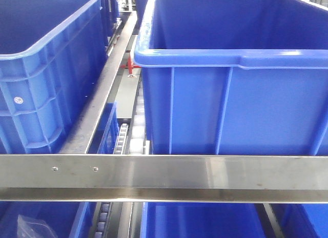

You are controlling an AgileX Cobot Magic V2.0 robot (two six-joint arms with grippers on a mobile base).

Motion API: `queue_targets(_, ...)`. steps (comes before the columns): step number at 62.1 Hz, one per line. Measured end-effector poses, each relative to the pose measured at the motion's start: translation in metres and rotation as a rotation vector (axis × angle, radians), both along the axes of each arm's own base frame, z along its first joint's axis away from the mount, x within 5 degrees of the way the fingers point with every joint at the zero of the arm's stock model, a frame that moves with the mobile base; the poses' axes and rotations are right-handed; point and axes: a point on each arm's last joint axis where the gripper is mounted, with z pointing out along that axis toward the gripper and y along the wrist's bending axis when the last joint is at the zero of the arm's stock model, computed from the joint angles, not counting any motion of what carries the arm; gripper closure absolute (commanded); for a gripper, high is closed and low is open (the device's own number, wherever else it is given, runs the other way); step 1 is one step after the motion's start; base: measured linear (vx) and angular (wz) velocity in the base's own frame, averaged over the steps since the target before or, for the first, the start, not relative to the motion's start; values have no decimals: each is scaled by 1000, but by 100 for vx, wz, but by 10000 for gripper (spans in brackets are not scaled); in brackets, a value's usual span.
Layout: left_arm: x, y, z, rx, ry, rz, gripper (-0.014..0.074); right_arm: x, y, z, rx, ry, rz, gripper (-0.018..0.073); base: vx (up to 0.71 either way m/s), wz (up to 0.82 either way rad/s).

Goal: Pick red cube and place on left shelf

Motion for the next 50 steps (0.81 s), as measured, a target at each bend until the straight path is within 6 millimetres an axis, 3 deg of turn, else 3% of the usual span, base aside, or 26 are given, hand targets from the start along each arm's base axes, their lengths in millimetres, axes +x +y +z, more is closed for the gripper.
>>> queue_targets(26, 0, 0, 0, 0, 0, 0, 491, 0, 0, -1, 0, 1, 0, 510, 0, 0)
queue_targets(38, 0, 0, 0, 0, 0, 0, 491, -13, -2, 2, 5, -52, -5, 510, 0, 0)
queue_targets(50, 0, 0, 0, 0, 0, 0, 491, -36, -8, -30, 5, -73, -52, 510, 0, 0)
